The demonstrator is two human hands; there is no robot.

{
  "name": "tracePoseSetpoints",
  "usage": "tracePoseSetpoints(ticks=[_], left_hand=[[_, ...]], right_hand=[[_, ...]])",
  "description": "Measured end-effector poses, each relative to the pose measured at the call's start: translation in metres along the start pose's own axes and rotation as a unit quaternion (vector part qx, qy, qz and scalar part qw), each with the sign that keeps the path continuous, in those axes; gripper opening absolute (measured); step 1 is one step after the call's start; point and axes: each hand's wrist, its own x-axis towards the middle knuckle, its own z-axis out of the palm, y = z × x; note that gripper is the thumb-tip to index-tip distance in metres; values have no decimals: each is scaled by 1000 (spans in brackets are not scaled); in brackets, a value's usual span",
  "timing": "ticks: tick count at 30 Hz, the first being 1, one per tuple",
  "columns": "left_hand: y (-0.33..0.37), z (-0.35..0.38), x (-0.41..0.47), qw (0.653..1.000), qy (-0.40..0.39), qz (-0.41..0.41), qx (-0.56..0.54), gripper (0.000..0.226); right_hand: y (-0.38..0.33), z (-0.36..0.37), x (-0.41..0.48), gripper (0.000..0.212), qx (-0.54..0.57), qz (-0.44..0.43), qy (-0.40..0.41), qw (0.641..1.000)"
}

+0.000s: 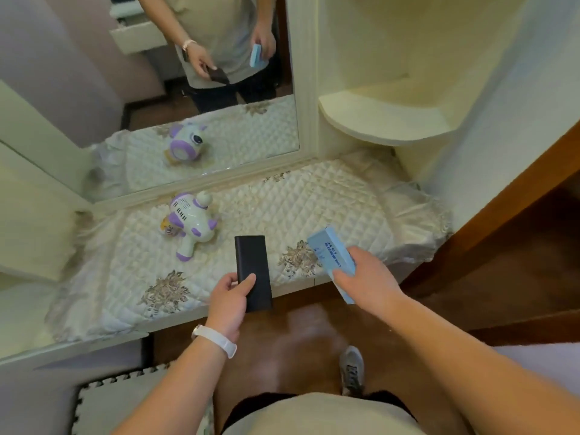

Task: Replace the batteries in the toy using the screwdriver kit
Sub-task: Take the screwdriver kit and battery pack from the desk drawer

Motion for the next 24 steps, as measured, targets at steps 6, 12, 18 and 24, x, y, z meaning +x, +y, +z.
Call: tracePoseSetpoints(ticks=[6, 12, 18, 24], left_hand=[[21, 45, 5, 999, 22, 1, -44, 11], [37, 52, 37, 996, 55, -6, -65, 9], [50, 50, 93, 997, 46, -17, -67, 9], [61, 49, 156, 998, 29, -38, -31, 8]], right_hand=[[9, -28, 59, 17, 21, -3, -25, 999], [-1, -26, 93, 26, 54, 15, -72, 996], [-21, -21, 144, 31, 55, 25, -51, 997], [-39, -9, 195, 31, 26, 58, -57, 996]])
